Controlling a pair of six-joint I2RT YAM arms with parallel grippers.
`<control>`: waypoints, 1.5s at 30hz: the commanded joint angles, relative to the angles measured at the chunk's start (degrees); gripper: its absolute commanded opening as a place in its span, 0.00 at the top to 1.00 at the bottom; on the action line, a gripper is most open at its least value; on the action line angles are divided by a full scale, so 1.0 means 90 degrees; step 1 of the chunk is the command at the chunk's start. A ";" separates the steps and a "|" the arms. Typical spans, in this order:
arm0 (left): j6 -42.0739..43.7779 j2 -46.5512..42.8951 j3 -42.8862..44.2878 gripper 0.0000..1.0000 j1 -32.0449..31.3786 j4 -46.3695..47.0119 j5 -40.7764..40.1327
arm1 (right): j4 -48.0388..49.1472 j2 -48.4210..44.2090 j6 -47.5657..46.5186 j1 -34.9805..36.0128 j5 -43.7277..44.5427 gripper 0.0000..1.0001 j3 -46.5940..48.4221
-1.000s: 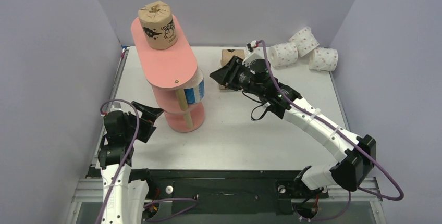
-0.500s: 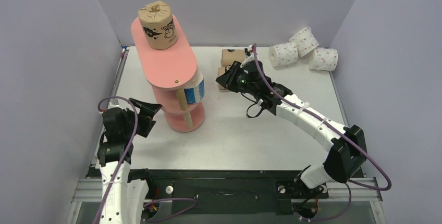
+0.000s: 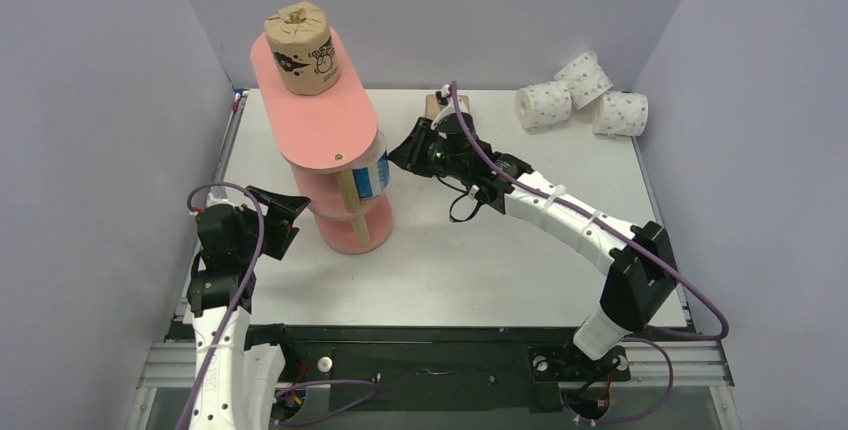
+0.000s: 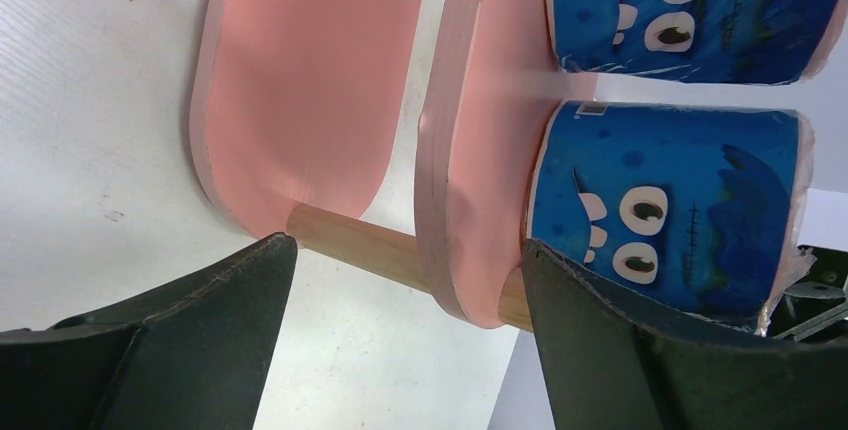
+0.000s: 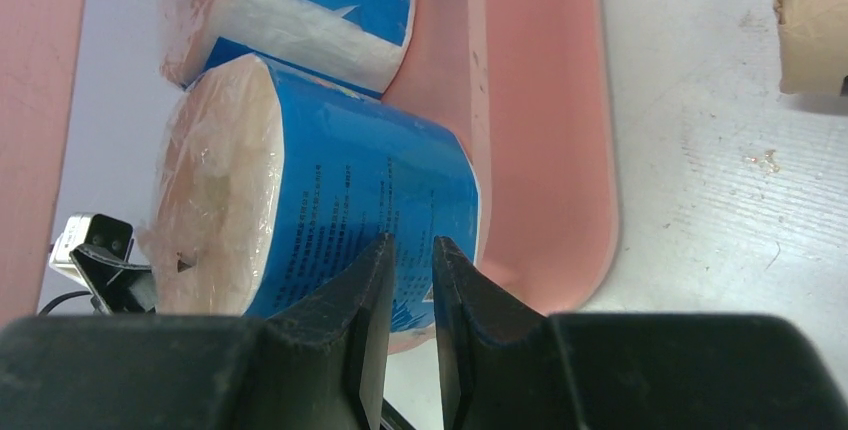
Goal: Place and organize the paper towels onto the shelf
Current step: Place the paper towel on the shelf.
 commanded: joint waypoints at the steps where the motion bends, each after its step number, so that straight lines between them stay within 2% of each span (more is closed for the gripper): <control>1: -0.0008 0.0021 0.0289 0.19 0.0012 0.0328 -0.0031 | 0.0162 0.0125 -0.0113 0.0156 -0.0090 0.82 0.0353; 17: 0.0001 0.0064 0.0392 0.18 0.0009 0.0289 -0.0073 | 0.0126 0.0402 -0.0117 0.0557 -0.0129 0.82 0.0496; 26: -0.0361 0.0402 0.0682 0.18 0.0009 0.0634 -0.0227 | 0.0312 -0.0077 -0.0087 0.0127 0.0069 0.81 0.0057; 31: -0.0340 0.0618 0.0997 0.18 0.0011 0.0711 -0.0349 | 0.0210 0.0058 -0.0175 -0.0036 0.0045 0.81 0.0415; 45: -0.0397 0.0799 0.0852 0.25 -0.0004 0.1414 -0.0117 | 0.0062 0.0770 -0.0180 0.0183 -0.0271 0.80 0.1179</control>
